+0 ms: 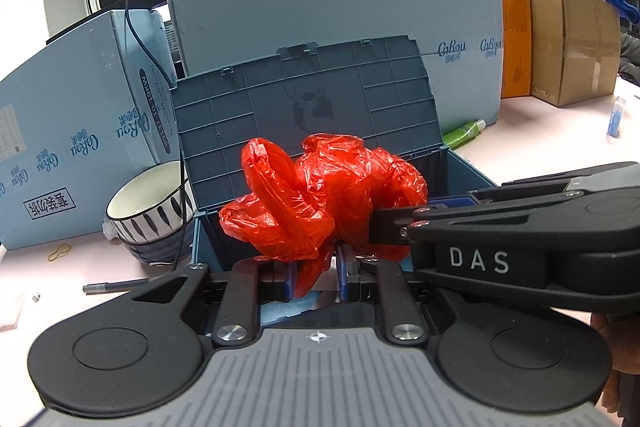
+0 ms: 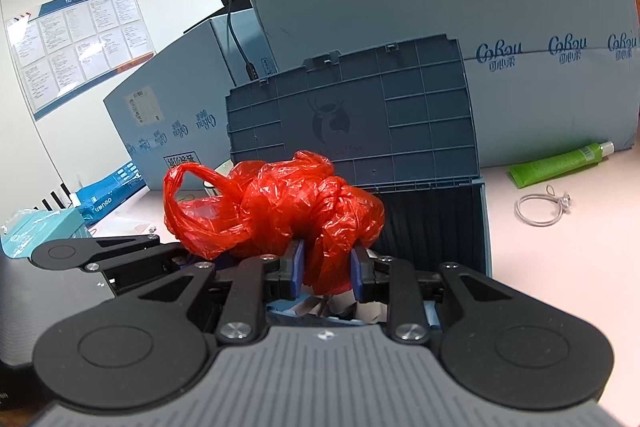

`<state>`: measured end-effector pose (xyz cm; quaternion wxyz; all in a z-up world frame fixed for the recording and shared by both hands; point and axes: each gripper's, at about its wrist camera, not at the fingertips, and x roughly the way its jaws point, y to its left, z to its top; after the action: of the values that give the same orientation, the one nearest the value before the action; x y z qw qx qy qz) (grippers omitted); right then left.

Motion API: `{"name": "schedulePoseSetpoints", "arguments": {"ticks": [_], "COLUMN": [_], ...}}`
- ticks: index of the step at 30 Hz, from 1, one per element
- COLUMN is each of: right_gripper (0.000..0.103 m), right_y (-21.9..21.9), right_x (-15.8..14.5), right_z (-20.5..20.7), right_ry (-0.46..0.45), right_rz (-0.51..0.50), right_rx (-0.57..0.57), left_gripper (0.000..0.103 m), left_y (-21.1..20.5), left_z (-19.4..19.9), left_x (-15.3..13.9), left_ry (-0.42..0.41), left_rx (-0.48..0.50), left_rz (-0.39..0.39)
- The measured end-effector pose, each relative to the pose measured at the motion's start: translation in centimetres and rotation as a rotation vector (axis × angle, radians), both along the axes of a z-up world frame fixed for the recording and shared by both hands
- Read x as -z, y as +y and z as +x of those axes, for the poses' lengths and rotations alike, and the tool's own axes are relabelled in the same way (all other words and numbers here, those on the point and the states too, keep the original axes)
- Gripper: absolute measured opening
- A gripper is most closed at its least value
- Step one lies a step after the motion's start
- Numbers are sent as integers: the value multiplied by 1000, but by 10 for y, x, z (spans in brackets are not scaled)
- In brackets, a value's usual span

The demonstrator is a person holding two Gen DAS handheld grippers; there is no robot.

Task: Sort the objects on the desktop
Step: 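Carry the red bag in the right tool over the open teal box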

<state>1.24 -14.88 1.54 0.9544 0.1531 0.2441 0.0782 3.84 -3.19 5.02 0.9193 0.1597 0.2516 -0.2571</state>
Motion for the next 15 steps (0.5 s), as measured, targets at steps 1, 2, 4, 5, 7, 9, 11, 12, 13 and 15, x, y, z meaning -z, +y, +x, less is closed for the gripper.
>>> {"name": "schedulePoseSetpoints", "arguments": {"ticks": [1,2,4,5,7,9,11,12,13,15], "right_gripper": [28,28,28,28,28,28,28,28,28,28], "right_y": [0,0,-1,-1,-1,-1,-1,-1,-1,-1], "right_x": [0,0,1,1,1,2,2,3,3,3], "right_z": [0,0,1,1,2,3,4,4,4,4], "right_ry": [1,3,5,6,10,16,19,20,20,22], "right_rz": [0,1,2,3,3,3,4,5,5,5], "right_rx": [0,0,0,0,0,1,2,3,4,6], "left_gripper": [15,15,15,15,15,15,15,15,15,15], "left_y": [0,0,-1,-1,-1,-1,-2,-2,-2,-2], "left_z": [0,0,1,1,1,2,2,2,2,3], "left_x": [0,0,1,1,1,2,3,3,3,3], "left_ry": [1,2,4,4,6,9,10,10,10,11], "left_rx": [0,1,2,2,3,3,5,5,6,7], "left_rz": [0,1,1,2,4,6,7,8,8,9]}}
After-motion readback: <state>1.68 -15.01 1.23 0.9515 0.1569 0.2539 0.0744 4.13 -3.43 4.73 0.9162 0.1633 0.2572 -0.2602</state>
